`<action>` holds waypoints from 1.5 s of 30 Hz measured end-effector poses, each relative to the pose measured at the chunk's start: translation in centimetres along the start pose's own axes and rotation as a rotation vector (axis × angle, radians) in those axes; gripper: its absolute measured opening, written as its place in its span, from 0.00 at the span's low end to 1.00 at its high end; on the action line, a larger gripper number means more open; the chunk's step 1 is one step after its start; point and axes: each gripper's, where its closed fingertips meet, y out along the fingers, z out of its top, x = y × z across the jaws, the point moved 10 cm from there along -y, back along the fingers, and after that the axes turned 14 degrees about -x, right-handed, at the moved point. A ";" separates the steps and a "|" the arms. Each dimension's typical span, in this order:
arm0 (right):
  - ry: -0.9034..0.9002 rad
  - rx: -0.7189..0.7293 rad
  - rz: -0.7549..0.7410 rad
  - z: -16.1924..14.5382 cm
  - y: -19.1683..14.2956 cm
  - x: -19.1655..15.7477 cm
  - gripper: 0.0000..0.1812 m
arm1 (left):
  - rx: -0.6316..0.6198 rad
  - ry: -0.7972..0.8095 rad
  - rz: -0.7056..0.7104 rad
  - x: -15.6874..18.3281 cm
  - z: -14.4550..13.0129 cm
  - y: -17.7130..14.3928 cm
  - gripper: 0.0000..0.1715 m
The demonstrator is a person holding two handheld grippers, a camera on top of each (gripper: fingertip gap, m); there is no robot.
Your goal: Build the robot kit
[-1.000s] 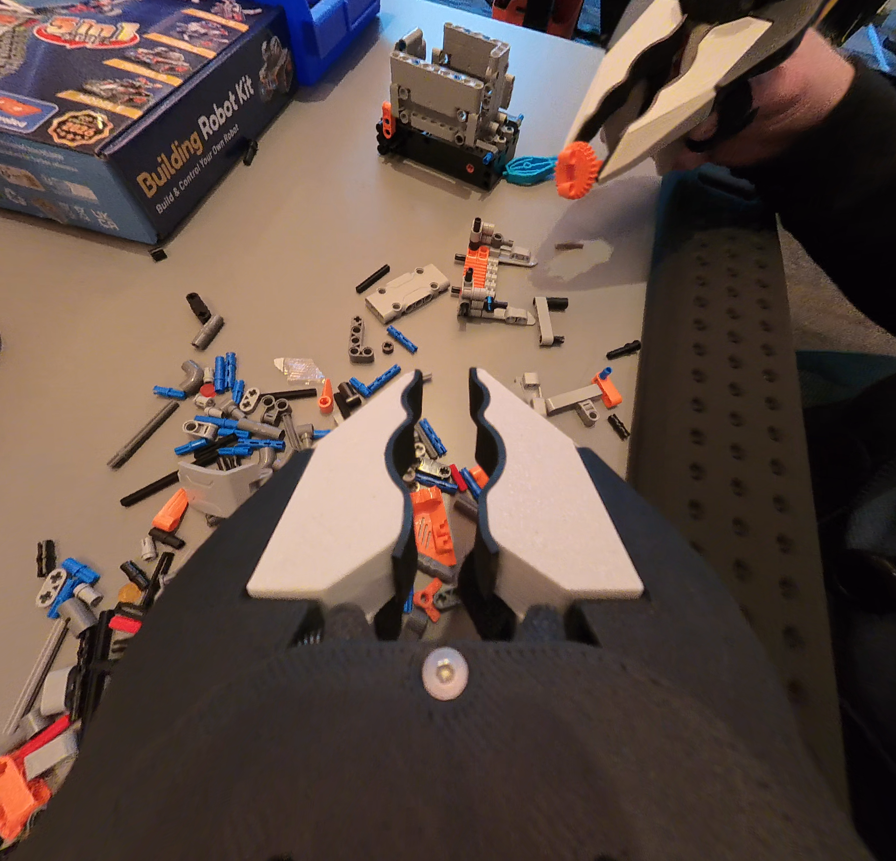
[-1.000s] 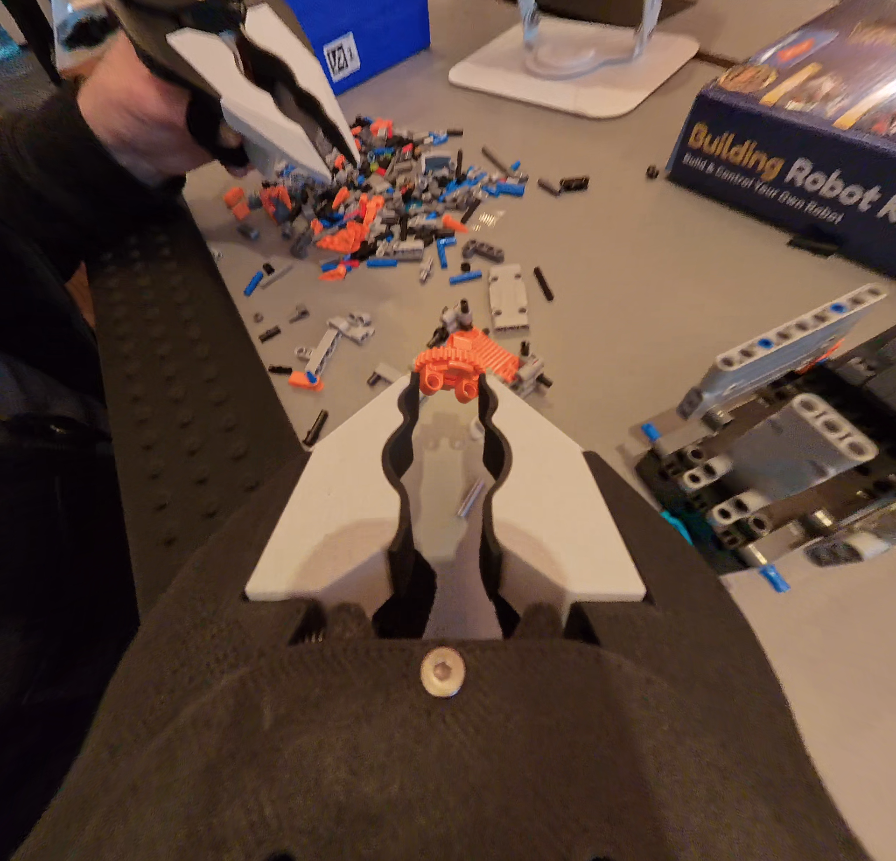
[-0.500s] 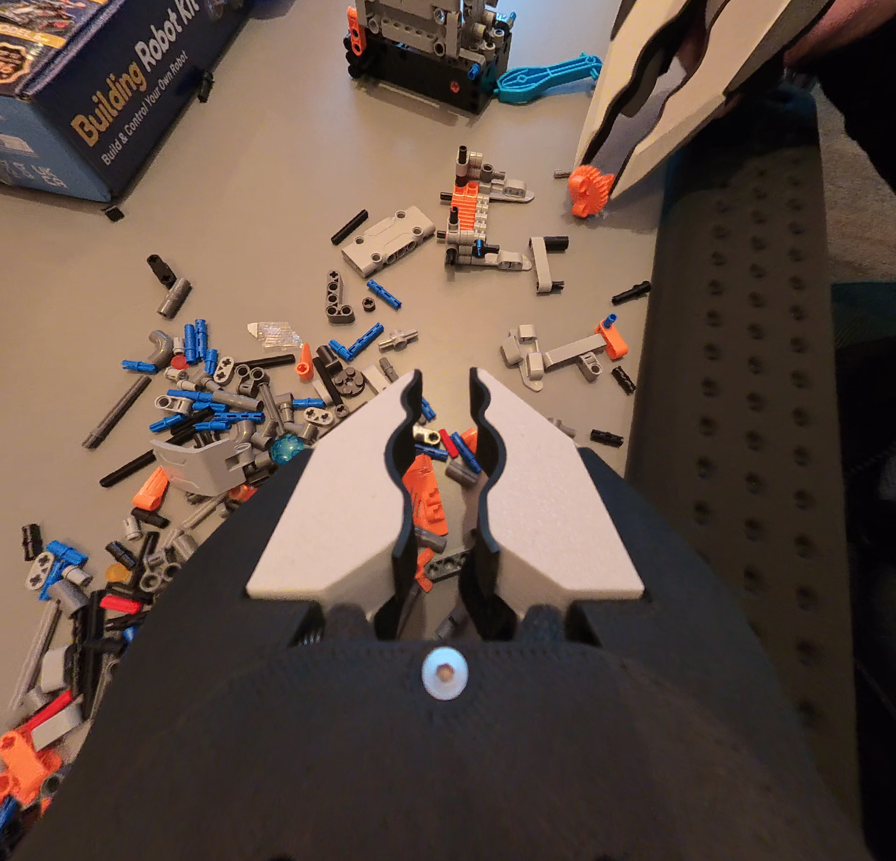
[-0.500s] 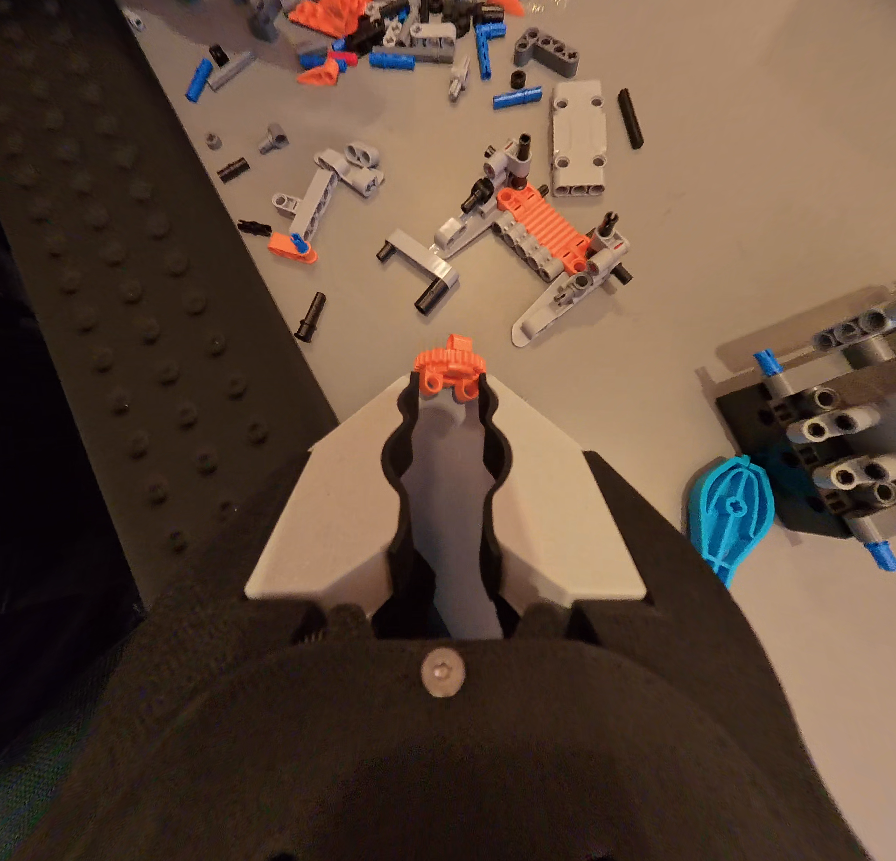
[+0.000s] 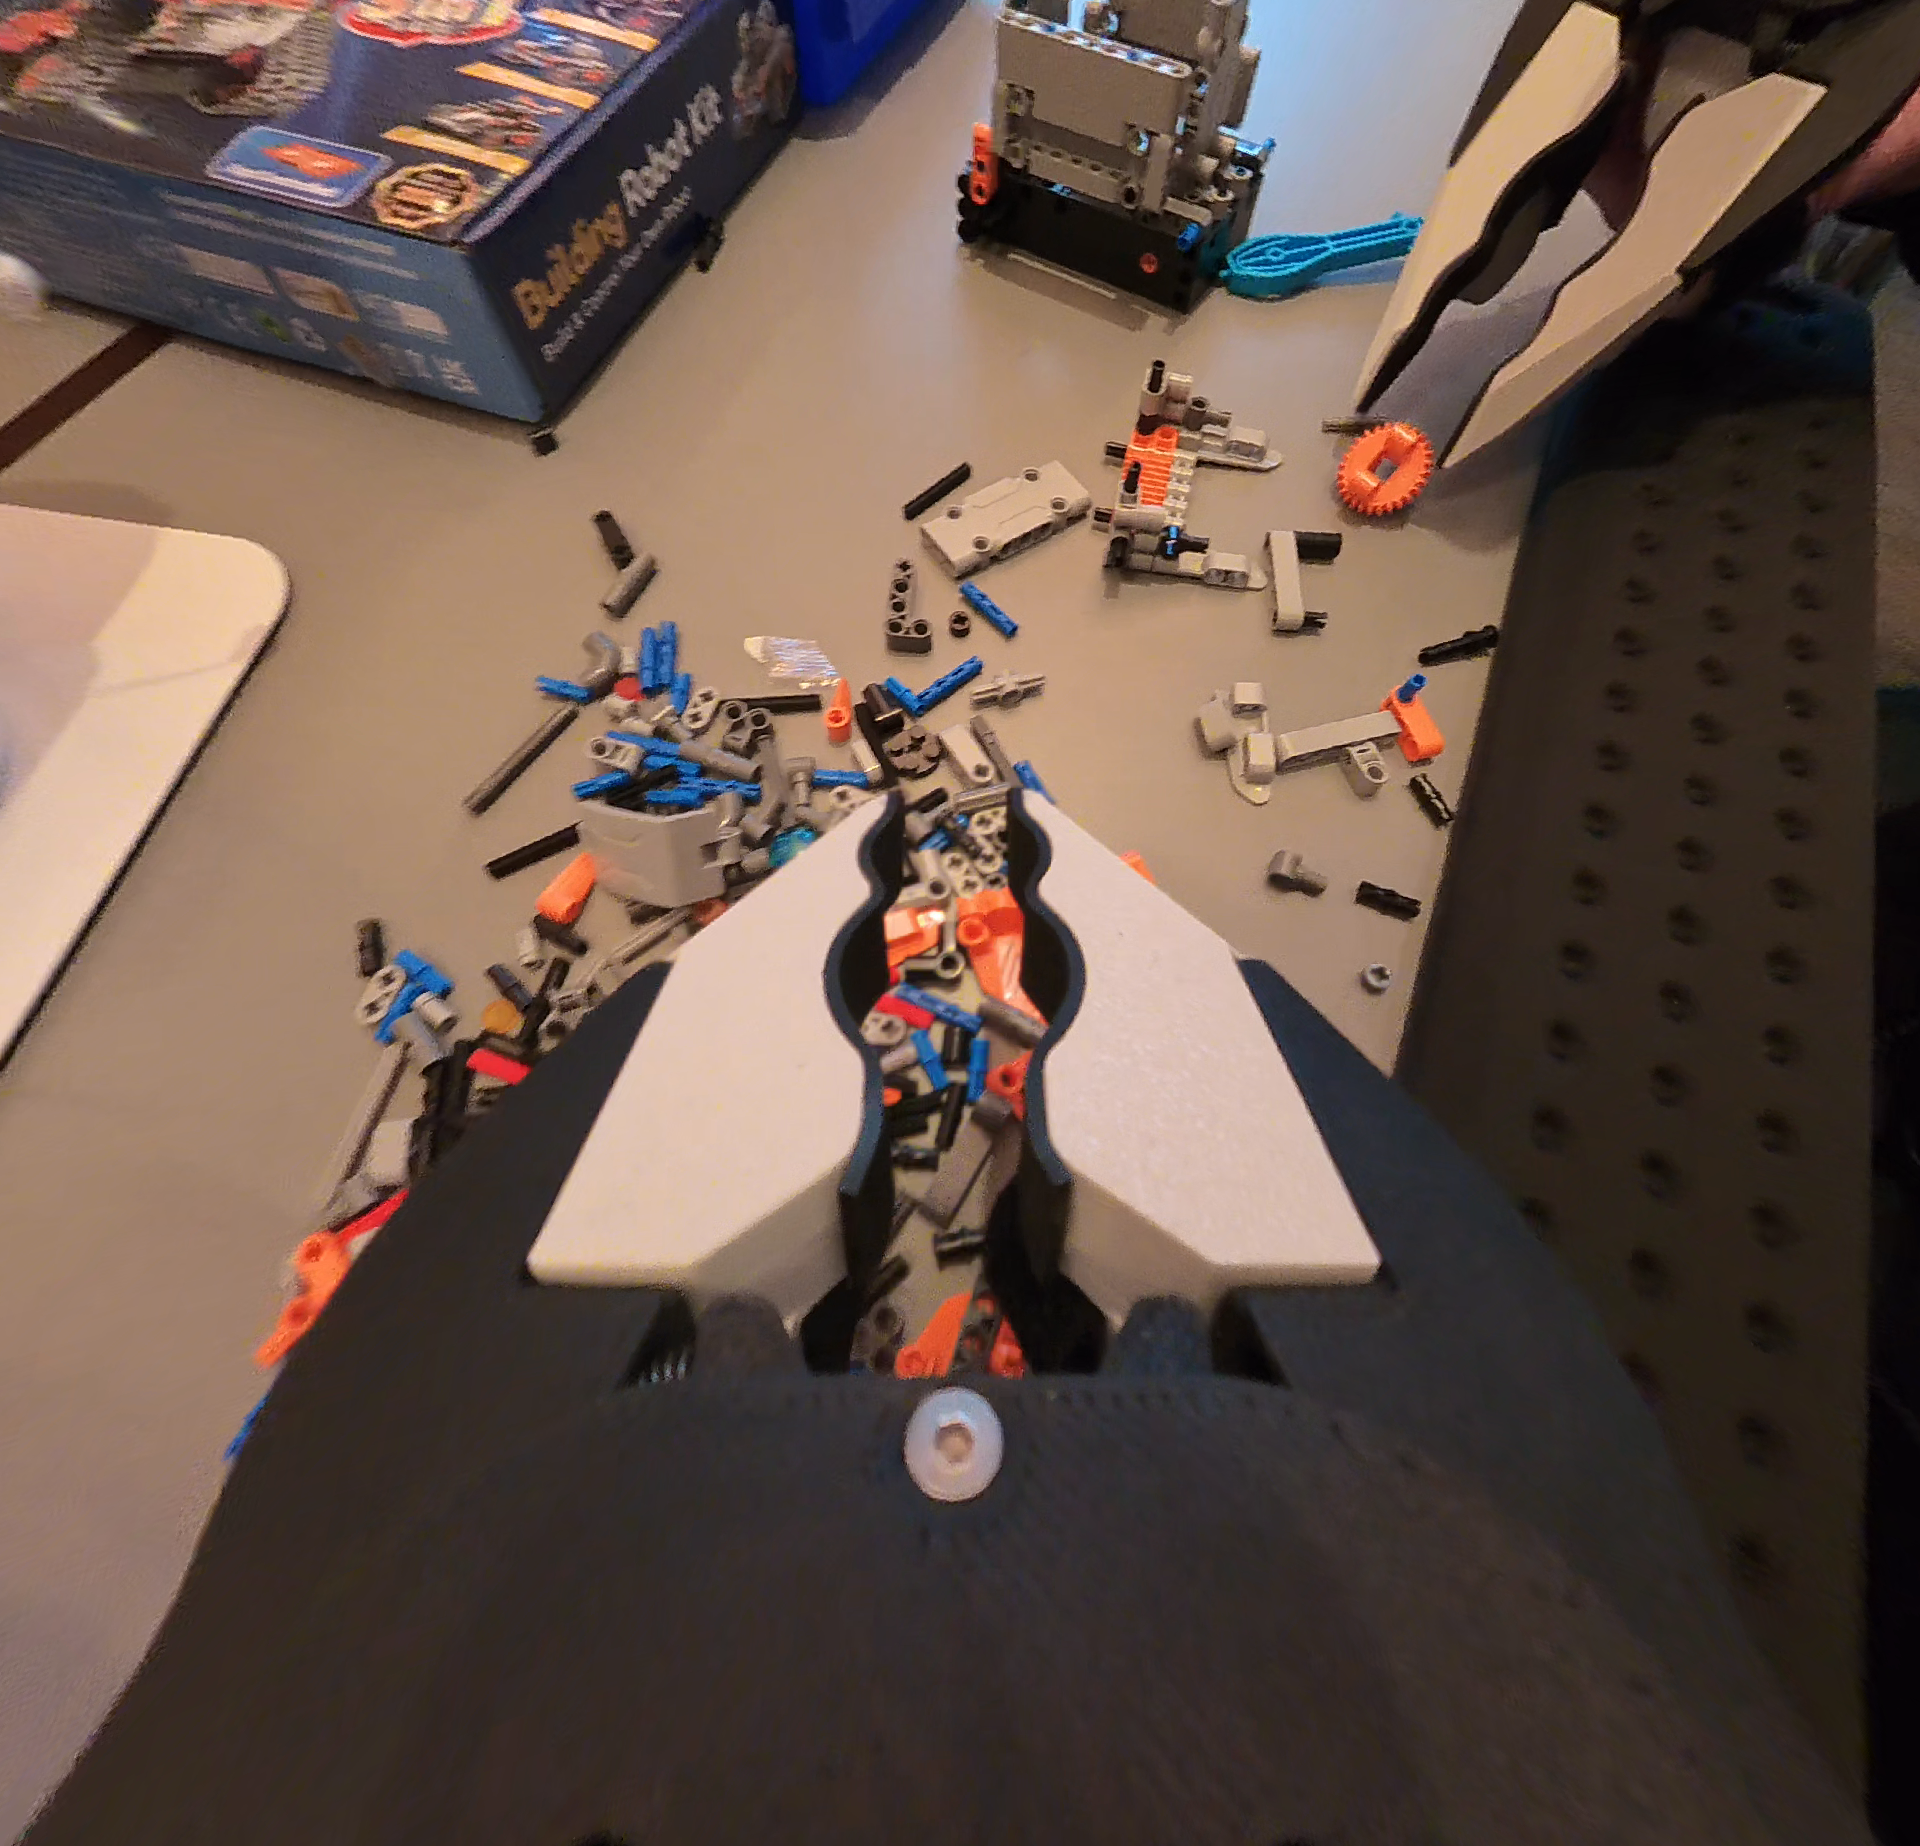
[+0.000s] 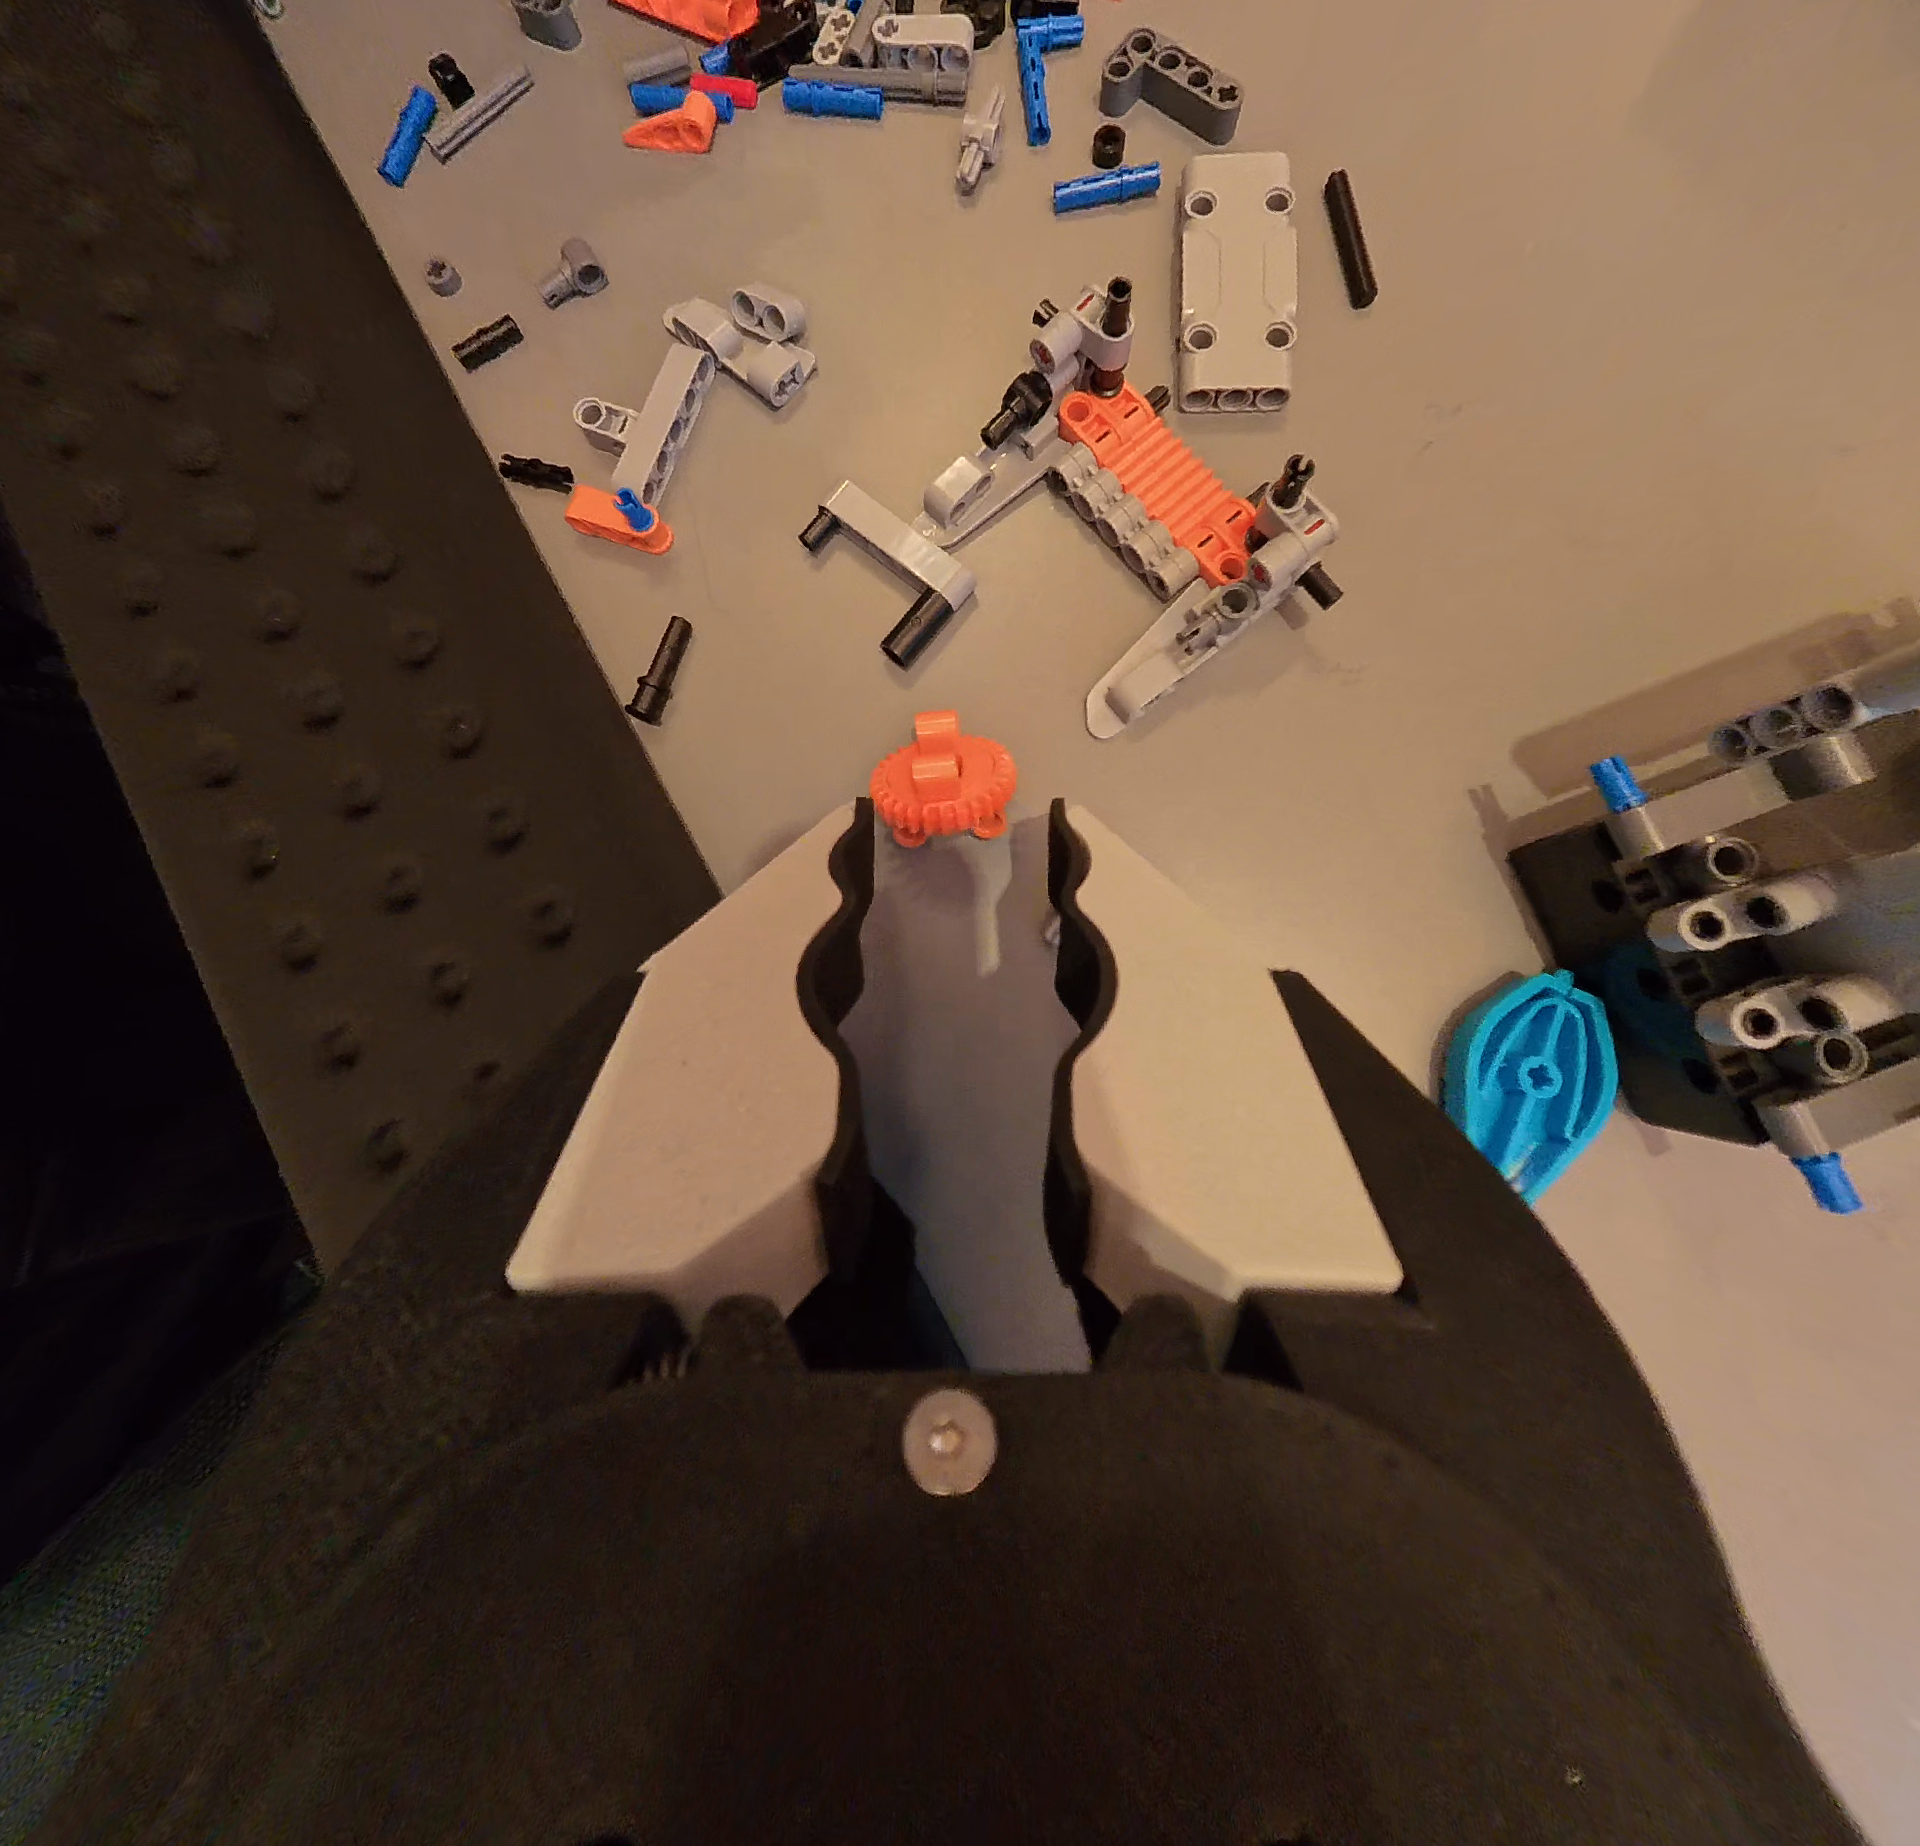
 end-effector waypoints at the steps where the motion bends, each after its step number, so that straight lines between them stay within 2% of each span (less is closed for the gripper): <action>1: 0.001 0.004 -0.001 0.0 -0.2 0.1 0.18 | 0.007 -0.006 0.016 -0.2 -0.1 -0.6 0.10; 6: 0.006 0.049 0.003 0.2 -0.9 0.3 0.18 | 0.018 -0.039 0.085 -1.3 -1.1 -3.3 0.10; 12: 0.002 0.081 0.003 0.9 -1.0 0.4 0.17 | -0.130 -0.010 0.229 -1.2 -2.5 -5.1 0.11; 23: -0.006 0.112 0.008 1.5 -0.8 0.3 0.17 | -0.265 -0.020 0.190 -0.3 -6.1 -6.8 0.12; 29: 0.007 0.113 0.008 1.2 -0.6 0.4 0.17 | -0.333 -0.064 0.202 -0.4 -7.8 -6.7 0.12; 35: 0.009 0.117 0.011 1.1 -0.5 0.3 0.17 | -0.387 -0.219 0.264 -1.6 -9.4 -6.0 0.13; 45: 0.009 0.125 0.022 0.9 -0.1 0.1 0.16 | -0.451 -0.379 0.263 -2.7 -10.8 -3.9 0.12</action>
